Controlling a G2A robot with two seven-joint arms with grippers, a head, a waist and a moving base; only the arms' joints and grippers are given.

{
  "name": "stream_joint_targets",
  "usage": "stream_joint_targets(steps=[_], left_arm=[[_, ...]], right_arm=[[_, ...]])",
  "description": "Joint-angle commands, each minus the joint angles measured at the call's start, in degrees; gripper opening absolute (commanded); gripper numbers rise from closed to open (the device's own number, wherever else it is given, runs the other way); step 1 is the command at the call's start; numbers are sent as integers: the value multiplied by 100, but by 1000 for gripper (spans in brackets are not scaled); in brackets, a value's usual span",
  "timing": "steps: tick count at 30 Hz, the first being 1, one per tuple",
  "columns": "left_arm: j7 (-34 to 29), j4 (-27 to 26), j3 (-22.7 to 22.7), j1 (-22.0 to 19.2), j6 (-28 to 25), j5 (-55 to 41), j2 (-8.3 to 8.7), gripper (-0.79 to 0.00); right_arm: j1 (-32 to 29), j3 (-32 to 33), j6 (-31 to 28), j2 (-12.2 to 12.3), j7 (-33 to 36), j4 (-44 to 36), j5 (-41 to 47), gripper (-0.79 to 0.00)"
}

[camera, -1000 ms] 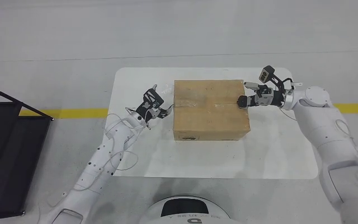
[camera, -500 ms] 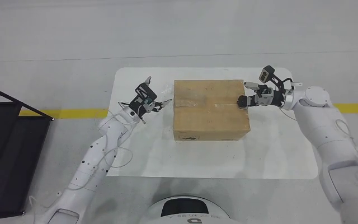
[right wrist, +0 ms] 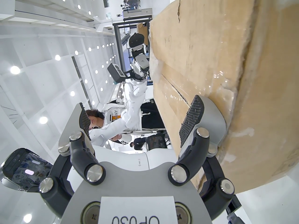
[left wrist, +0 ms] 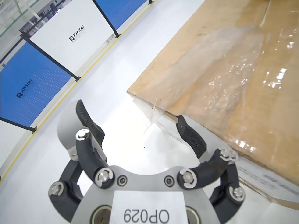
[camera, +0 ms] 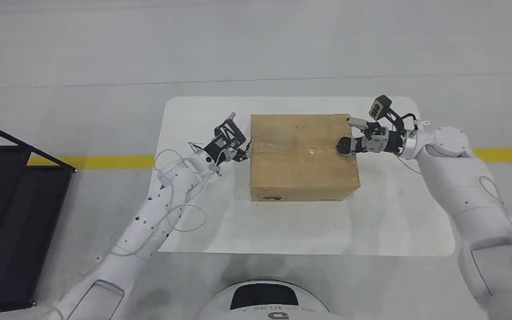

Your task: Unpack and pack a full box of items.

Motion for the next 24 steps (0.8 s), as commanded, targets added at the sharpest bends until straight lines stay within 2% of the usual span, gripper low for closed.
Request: stream_joint_targets(steps=[1, 9, 14, 24], left_arm=[[13, -106, -37, 56, 6, 28, 15, 0], [-27, -384, -175, 184, -94, 80, 63, 0], [-190, -346, -139, 107, -197, 53, 51, 0], [-221, -298, -152, 82, -205, -4, 47, 0]], right_arm=[[-60, 51, 43, 19, -63, -147, -62, 0], [-265, 266, 187, 88, -235, -612, -241, 0], [-404, 531, 173, 153, -584, -760, -298, 0], [-407, 528, 164, 152, -610, -800, -315, 0]])
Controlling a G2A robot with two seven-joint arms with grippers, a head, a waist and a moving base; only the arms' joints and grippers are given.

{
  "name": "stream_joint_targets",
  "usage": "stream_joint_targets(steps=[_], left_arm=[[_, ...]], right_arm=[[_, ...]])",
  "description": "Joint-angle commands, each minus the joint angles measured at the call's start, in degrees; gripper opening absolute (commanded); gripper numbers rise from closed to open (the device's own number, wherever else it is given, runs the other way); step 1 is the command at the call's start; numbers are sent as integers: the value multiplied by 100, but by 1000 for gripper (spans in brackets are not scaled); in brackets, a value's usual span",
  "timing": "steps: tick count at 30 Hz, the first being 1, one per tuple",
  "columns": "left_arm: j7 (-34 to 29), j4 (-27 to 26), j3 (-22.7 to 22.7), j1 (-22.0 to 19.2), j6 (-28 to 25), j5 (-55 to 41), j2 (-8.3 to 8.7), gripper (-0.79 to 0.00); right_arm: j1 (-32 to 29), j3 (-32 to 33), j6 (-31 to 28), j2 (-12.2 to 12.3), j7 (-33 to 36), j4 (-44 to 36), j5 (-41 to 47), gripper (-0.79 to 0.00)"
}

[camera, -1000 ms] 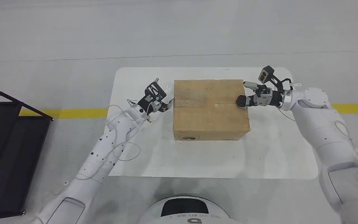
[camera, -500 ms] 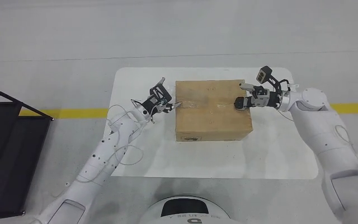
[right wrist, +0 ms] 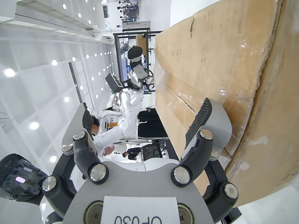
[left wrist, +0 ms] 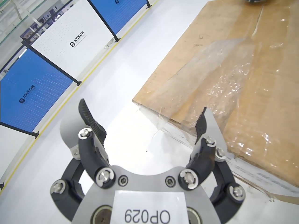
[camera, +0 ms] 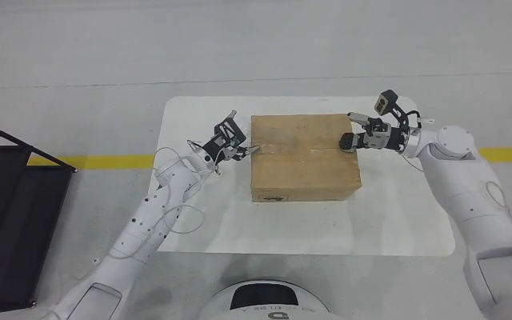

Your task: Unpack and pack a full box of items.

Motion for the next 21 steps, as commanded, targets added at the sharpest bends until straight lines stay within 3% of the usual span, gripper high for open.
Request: stream_joint_targets(steps=[1, 4, 6, 8, 15, 18, 21], left_arm=[[0, -1, 1, 0, 0, 2, 0, 0], [0, -1, 1, 0, 0, 2, 0, 0], [0, -1, 1, 0, 0, 2, 0, 0], [0, -1, 1, 0, 0, 2, 0, 0], [0, -1, 1, 0, 0, 2, 0, 0], [0, -1, 1, 0, 0, 2, 0, 0], [0, -1, 1, 0, 0, 2, 0, 0]], right_arm=[[-25, -16, -12, -8, -130, -234, -80, 0], [-77, -21, -106, 28, -716, -922, -865, 0], [-237, -22, 4, 74, -1503, -1639, -1763, 0], [-470, 24, 584, 128, -2725, -2276, -2878, 0], [-470, 24, 584, 128, -2725, -2276, -2878, 0], [-435, -79, 590, 139, -3381, -2386, -4029, 0], [-542, -476, 1154, 112, -4037, -3109, -5665, 0]])
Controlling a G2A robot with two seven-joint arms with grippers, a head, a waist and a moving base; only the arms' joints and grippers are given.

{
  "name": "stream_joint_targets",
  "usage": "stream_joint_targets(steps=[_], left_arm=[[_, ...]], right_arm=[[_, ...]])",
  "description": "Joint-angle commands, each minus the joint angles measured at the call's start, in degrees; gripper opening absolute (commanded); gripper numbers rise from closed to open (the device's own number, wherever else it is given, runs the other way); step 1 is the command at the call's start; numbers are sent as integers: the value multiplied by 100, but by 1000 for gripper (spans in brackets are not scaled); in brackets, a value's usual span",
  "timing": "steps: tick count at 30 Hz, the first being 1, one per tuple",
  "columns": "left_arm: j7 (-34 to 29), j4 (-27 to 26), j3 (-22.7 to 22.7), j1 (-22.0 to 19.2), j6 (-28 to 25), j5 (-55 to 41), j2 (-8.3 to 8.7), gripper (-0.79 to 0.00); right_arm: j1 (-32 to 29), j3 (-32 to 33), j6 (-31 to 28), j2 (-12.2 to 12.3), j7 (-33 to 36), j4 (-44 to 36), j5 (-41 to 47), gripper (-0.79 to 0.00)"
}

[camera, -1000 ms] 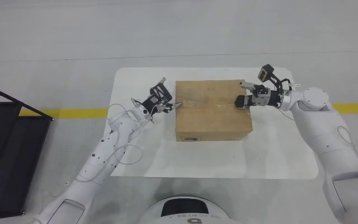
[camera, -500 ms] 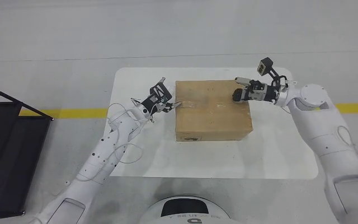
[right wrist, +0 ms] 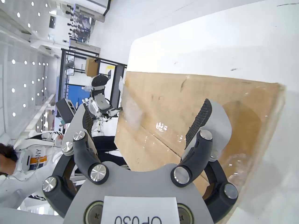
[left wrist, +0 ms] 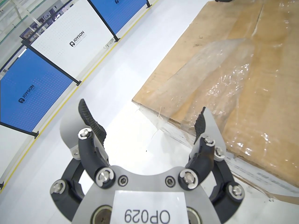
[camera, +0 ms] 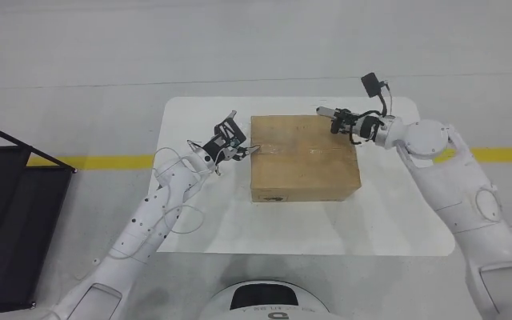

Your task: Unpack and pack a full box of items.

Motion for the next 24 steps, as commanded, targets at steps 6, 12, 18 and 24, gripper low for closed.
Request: stream_joint_targets(steps=[6, 12, 18, 24], left_arm=[[0, 0, 0, 0, 0, 0, 0, 0], [0, 0, 0, 0, 0, 0, 0, 0], [0, 0, 0, 0, 0, 0, 0, 0], [0, 0, 0, 0, 0, 0, 0, 0]], right_arm=[[-401, -466, 889, -9, -1226, -1128, -3796, 0], [-440, -789, 665, -57, -918, -1493, -4757, 0], [-524, -703, 288, -50, -658, -1618, -4918, 0], [-491, -843, 374, -135, -521, -1654, -5213, 0]])
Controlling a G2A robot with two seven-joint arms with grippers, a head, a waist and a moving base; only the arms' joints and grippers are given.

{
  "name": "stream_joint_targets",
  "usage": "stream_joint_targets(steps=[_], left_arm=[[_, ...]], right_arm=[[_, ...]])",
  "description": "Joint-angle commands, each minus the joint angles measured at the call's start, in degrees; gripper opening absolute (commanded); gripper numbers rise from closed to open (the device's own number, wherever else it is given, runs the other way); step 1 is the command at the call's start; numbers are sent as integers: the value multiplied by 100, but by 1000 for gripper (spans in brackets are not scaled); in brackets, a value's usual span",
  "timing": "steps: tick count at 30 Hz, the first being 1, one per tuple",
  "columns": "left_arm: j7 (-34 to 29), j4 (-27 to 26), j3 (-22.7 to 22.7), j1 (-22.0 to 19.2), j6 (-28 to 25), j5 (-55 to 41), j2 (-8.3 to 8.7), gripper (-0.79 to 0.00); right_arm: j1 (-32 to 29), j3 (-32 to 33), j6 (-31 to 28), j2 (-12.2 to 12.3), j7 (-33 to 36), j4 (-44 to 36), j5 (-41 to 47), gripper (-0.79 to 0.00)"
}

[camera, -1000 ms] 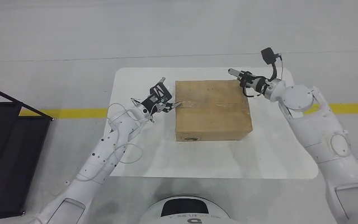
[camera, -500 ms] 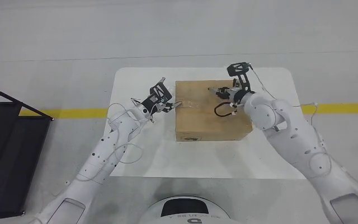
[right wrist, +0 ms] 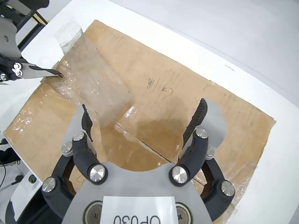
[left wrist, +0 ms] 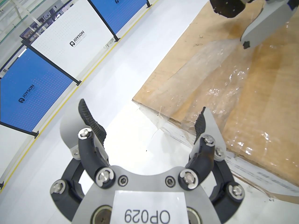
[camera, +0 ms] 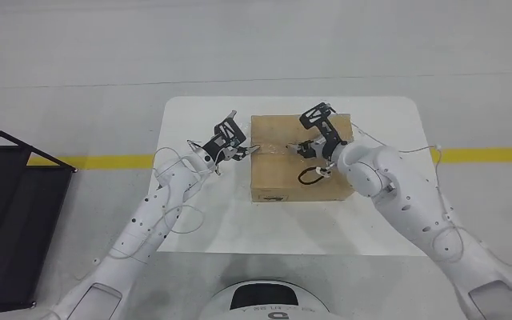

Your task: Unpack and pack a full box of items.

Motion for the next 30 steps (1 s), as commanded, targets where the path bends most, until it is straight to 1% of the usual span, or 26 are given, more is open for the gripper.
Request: stream_joint_targets(steps=[1, 5, 9, 10, 13, 15, 19, 24, 30], left_arm=[[0, 0, 0, 0, 0, 0, 0, 0], [0, 0, 0, 0, 0, 0, 0, 0], [0, 0, 0, 0, 0, 0, 0, 0], [0, 0, 0, 0, 0, 0, 0, 0], [0, 0, 0, 0, 0, 0, 0, 0], [0, 0, 0, 0, 0, 0, 0, 0], [0, 0, 0, 0, 0, 0, 0, 0], [0, 0, 0, 0, 0, 0, 0, 0], [0, 0, 0, 0, 0, 0, 0, 0]], right_arm=[[15, -53, 93, -32, 14, -7, -105, 0], [56, -230, 473, -120, 80, -40, -539, 0], [43, -394, 1133, -232, 14, -69, -987, 0], [33, -400, 1232, -248, -12, -68, -1014, 0], [-71, -372, 1786, -306, -172, 26, -1157, 0], [-154, -315, 1968, -327, -268, 99, -1183, 0], [-470, -3, 2114, -304, -563, 140, -1069, 0], [-1148, 609, 2170, -208, -1108, -130, -877, 0], [-1785, 1306, 2104, -112, -1396, -394, -681, 0]])
